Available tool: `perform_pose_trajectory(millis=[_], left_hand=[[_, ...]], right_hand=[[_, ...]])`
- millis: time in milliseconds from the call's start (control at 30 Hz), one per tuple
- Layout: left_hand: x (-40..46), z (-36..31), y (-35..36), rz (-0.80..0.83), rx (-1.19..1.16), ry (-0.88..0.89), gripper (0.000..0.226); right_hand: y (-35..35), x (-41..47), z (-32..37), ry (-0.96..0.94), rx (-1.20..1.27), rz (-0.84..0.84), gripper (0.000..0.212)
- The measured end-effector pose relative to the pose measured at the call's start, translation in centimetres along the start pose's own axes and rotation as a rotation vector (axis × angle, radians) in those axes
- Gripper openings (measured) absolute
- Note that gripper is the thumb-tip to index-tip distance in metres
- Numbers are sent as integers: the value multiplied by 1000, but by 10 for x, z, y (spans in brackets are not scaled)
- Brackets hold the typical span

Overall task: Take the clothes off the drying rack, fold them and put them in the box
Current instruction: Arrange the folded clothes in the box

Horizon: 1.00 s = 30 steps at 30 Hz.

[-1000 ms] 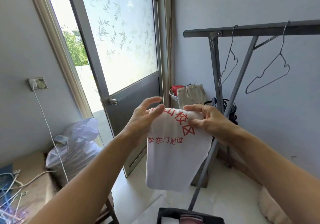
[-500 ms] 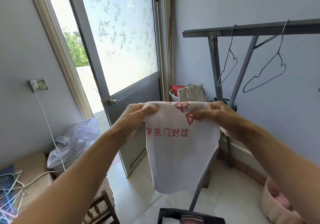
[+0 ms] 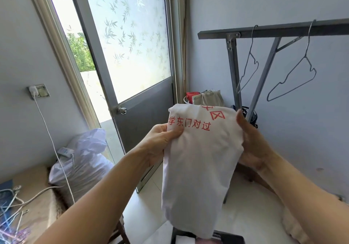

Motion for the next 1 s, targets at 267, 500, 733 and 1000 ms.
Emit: perform_pose_trajectory(millis=[267, 500, 733, 1000], left_hand=[[12, -9, -10, -475, 281, 89, 34], [23, 50, 25, -58, -177, -318, 72], [28, 44, 44, 234, -667, -168, 73], [39, 35, 15, -130, -571, 16, 58]], right_hand=[[-7, 9, -8, -55, -38, -359, 30], [5, 4, -20, -54, 240, -379, 27], [18, -1, -58, -7, 463, -363, 44], [16, 0, -72, -51, 418, -417, 30]])
Point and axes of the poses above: each hand's wrist, its own x-axis towards the middle knuckle, its own y-axis out of the palm, z = x × y, the point moved 5 cm from there along x, towards the middle knuckle, and after that the axes turned 12 degrees about -y, right-handed, at the moved point
